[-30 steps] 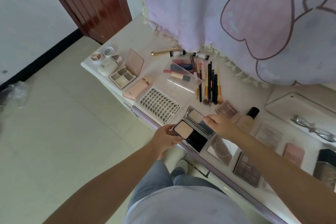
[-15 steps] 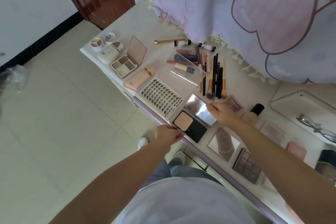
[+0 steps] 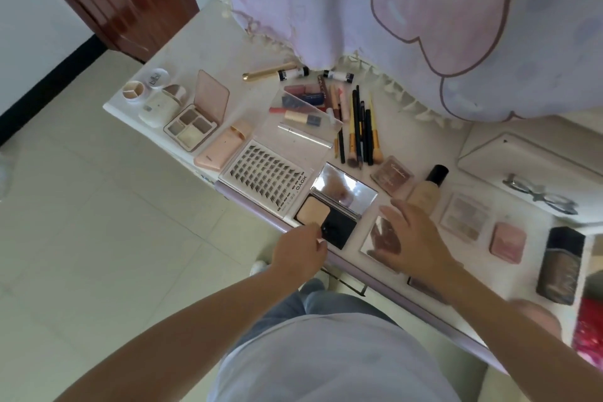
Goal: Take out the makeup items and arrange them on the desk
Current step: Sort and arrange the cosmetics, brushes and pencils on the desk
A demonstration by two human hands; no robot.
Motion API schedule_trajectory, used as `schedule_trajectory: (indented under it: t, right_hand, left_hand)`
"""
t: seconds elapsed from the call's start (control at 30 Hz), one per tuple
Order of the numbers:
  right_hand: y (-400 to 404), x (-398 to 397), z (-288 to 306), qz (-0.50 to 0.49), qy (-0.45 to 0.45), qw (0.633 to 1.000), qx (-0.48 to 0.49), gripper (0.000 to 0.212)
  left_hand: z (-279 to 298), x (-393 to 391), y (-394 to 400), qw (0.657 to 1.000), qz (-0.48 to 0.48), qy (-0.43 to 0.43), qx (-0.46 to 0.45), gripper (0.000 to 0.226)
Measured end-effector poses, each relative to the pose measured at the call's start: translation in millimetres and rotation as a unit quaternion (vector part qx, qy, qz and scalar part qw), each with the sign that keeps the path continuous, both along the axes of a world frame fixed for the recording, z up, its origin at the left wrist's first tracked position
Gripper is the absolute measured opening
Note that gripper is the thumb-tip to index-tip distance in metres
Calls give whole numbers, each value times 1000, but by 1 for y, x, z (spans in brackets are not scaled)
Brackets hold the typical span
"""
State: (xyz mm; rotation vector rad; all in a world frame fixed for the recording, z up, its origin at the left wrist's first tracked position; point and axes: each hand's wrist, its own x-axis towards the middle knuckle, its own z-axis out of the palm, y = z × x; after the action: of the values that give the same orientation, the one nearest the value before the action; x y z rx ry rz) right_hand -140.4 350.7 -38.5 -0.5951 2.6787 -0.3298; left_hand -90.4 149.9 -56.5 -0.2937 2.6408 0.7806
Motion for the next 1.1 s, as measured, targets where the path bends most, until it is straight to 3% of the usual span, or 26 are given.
schedule_trajectory:
  t: [0.07,0.13,0.27,0.4,0.53,0.6,0.67,0.77,0.93,1.1]
  right_hand:
    - [8,21,-11,-6,-18,998,60,82]
    - [7,34,-16,-23,-26,997,68,78]
    - [-1,43,-12,-59,53,997,-3,61]
    - [-6,43,0,-171,6,979,-107,51]
    - [-7,48,31,-306,-70,908,-278,35]
    - [-12,53,53,-342,-106,856,-372,32]
    - [-18,60,74,-352,-96,826,-430,36]
    - [-22,67,105,-357,-45,800,-480,39]
    - [-24,70,142,-395,8,764,-510,45]
    - [-17,61,169,-414,28,653,-634,30]
  left_hand:
    - [1,-5,5,998,-59,19,-7,22]
    - [1,-11,10,994,-109,29,-9,21]
    - [7,-21,14,981,-193,30,0,22]
    - [22,-32,11,975,-207,34,72,30]
    - [47,-46,1,952,-180,-85,234,72]
    - [65,-50,-1,918,-158,-153,329,75]
    - [83,-54,-2,887,-159,-170,399,61]
    - [107,-58,1,846,-189,-135,480,42]
    - [141,-62,5,803,-183,-67,563,60]
    - [174,-64,14,792,-206,19,575,76]
